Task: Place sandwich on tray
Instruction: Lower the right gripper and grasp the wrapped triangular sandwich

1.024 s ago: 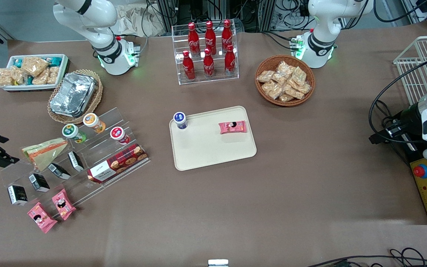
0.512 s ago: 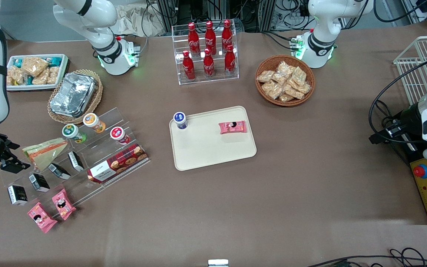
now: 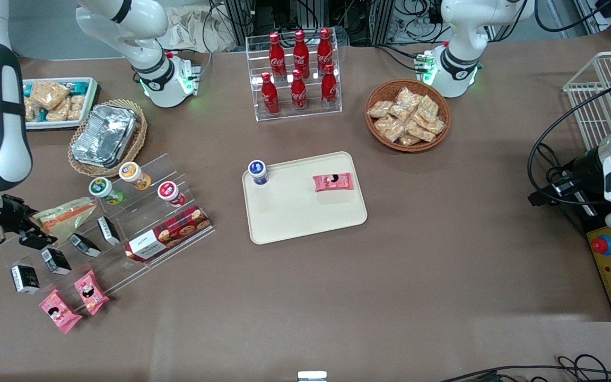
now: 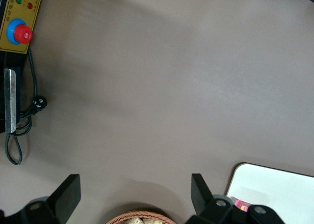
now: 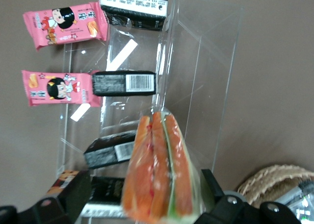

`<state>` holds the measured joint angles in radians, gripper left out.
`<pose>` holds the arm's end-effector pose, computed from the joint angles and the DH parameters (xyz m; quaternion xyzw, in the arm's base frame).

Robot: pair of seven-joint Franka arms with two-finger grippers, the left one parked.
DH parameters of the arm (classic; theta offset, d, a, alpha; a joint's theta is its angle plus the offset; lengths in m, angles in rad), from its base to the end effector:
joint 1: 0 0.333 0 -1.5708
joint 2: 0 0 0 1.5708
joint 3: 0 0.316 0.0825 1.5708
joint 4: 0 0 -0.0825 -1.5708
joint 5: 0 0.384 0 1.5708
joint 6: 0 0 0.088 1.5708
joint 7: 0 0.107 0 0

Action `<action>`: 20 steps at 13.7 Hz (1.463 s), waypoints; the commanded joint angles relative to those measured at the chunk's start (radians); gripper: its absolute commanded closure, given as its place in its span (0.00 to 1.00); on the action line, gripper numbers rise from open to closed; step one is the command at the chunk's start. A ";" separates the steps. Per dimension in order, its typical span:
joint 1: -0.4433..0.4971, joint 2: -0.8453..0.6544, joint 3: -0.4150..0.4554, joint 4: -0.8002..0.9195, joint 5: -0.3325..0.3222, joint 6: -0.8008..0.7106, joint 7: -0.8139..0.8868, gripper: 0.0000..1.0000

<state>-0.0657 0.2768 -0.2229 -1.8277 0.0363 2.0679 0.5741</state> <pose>0.5991 -0.1673 0.3838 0.9060 -0.4228 -0.0125 0.0164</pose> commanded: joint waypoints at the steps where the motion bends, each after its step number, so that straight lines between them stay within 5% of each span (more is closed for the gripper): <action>1: -0.011 -0.010 -0.004 -0.070 0.007 0.075 -0.057 0.01; 2: -0.013 -0.013 -0.006 -0.096 0.007 0.099 -0.059 0.05; 4: -0.011 -0.027 -0.006 -0.108 0.007 0.094 -0.063 0.77; 5: 0.000 -0.044 -0.003 -0.105 0.007 0.066 -0.066 1.00; 14: 0.004 -0.068 0.005 0.045 0.053 -0.136 -0.122 1.00; 16: 0.047 -0.053 0.014 0.149 0.140 -0.242 -0.018 1.00; 20: 0.170 -0.021 0.060 0.246 0.149 -0.307 0.287 1.00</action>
<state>0.0523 0.2147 -0.1839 -1.6430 0.1695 1.7988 0.7252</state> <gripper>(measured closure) 0.780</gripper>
